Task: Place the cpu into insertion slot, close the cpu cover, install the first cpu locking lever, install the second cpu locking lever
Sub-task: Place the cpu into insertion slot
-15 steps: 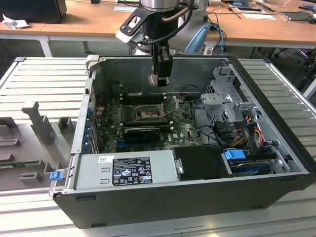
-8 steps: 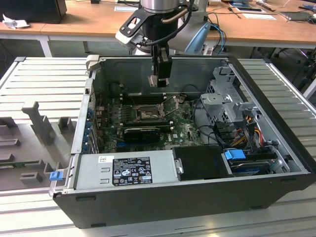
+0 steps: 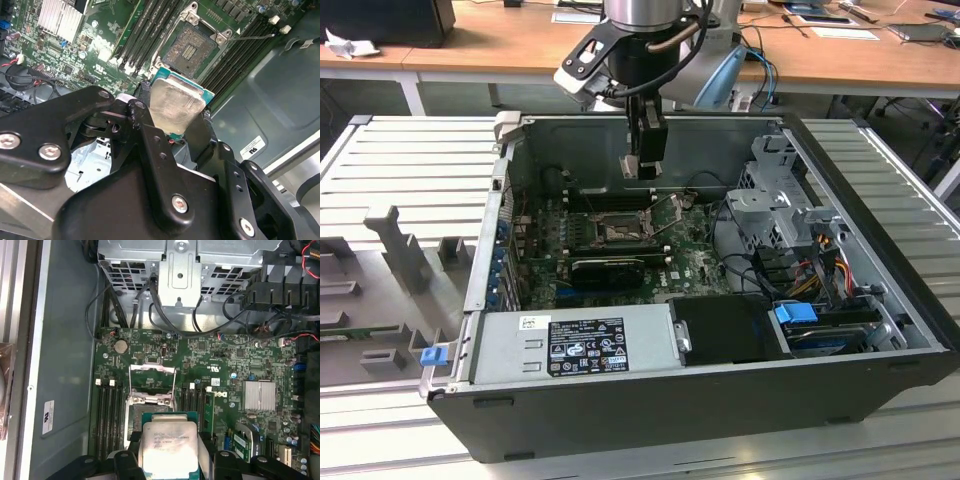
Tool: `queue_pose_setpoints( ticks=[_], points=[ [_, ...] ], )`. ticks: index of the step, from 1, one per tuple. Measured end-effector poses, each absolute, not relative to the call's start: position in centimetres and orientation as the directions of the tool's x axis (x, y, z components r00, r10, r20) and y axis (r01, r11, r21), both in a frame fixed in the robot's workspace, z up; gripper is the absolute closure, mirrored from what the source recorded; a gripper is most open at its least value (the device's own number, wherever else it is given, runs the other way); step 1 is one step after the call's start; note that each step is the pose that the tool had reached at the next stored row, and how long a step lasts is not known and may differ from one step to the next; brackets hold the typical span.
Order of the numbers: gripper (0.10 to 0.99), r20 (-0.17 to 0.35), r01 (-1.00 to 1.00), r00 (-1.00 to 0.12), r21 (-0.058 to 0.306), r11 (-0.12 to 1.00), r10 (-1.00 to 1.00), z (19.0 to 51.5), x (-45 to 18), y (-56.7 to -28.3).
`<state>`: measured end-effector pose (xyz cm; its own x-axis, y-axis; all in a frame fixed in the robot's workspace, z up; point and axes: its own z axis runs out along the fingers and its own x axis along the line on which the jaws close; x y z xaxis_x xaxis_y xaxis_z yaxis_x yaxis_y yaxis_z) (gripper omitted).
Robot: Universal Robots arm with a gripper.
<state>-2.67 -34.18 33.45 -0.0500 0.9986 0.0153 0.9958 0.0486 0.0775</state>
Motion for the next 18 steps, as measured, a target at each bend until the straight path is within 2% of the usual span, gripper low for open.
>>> queue_pose_setpoints(
  ticks=[10,13,18],
  points=[
    [0.561,0.016,0.996,-0.048,0.078,0.047,0.999,32.2,-2.8,-34.2],
    [0.561,0.015,0.997,0.006,0.08,-0.007,1.0,31.7,-2.8,-34.2],
    [0.561,0.015,0.996,0.007,0.083,-0.008,1.0,30.9,-3.1,-34.2]
  ],
)
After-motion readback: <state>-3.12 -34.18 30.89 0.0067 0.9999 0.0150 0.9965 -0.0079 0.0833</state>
